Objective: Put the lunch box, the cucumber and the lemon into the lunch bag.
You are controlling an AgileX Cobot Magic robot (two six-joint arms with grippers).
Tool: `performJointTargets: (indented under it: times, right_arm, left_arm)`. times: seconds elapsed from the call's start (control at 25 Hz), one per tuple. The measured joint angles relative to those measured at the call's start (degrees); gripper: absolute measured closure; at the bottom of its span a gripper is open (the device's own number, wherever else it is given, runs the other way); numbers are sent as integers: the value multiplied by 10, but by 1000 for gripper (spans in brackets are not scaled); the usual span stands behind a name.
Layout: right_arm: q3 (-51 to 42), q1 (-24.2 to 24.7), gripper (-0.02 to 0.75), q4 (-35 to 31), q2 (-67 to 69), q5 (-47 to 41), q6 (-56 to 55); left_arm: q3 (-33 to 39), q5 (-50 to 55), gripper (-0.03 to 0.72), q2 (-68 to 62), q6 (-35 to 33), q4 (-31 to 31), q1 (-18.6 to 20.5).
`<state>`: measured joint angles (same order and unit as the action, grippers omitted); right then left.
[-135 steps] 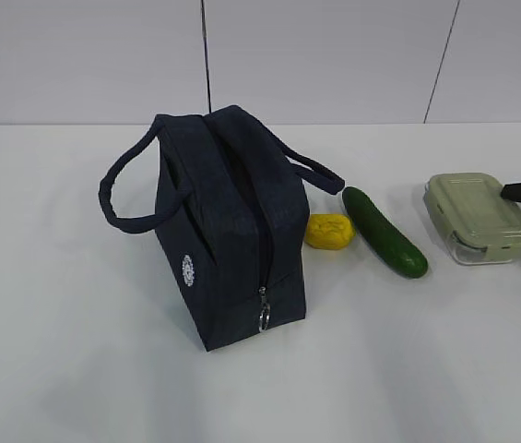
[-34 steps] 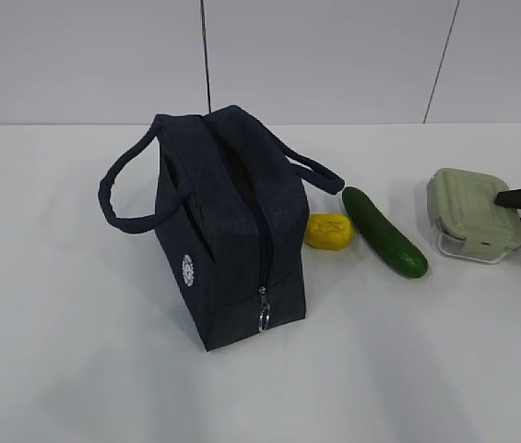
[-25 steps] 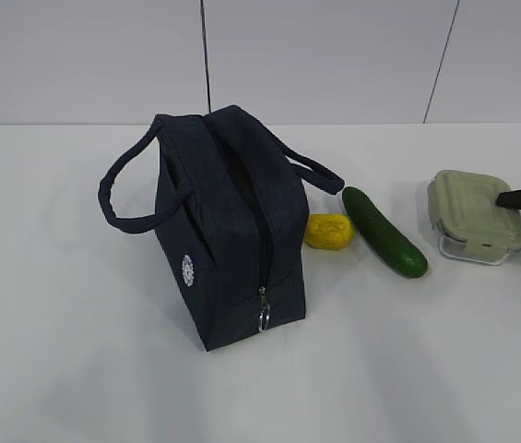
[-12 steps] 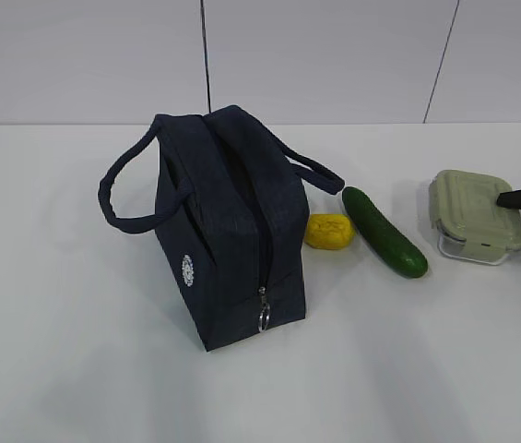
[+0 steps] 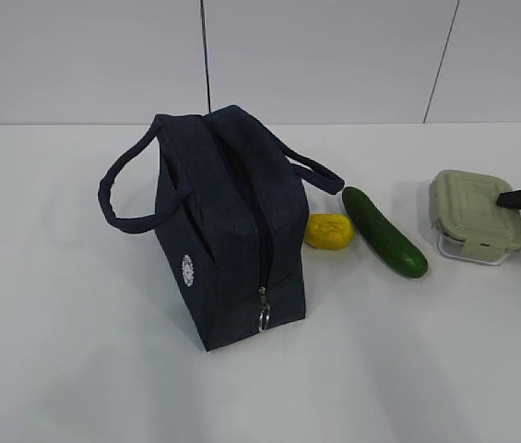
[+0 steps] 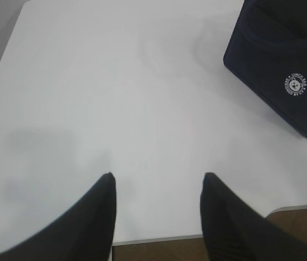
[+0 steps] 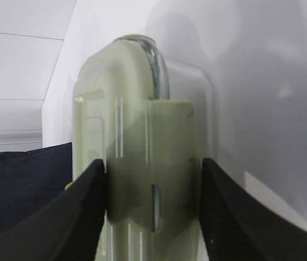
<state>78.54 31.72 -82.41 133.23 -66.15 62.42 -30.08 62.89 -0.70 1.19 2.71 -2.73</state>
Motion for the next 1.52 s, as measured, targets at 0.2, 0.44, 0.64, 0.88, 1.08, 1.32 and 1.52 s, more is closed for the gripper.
performJointTargets:
  times: [0.2,0.44,0.64,0.88,1.08,1.32,1.52]
  right_arm:
    - [0,0,348,0,0,0,0]
    - [0,0,348,1,0,0,-5]
    - [0,0,348,3,-1,0,-7]
    - [0,0,373,3,-1,0,-8]
    - [0,0,375,4,-3,1,-13]
    - [-2,0,376,18,-29,15,-27]
    - [-2,0,377,19,-39,15,-49]
  left_arm:
    - [0,0,327,0,0,0,0]
    - [0,0,327,0,0,0,0]
    - [0,0,327,0,0,0,0]
    - [0,0,327,0,0,0,0]
    - [0,0,327,0,0,0,0]
    - [0,0,327,0,0,0,0]
    - [0,0,327,0,0,0,0]
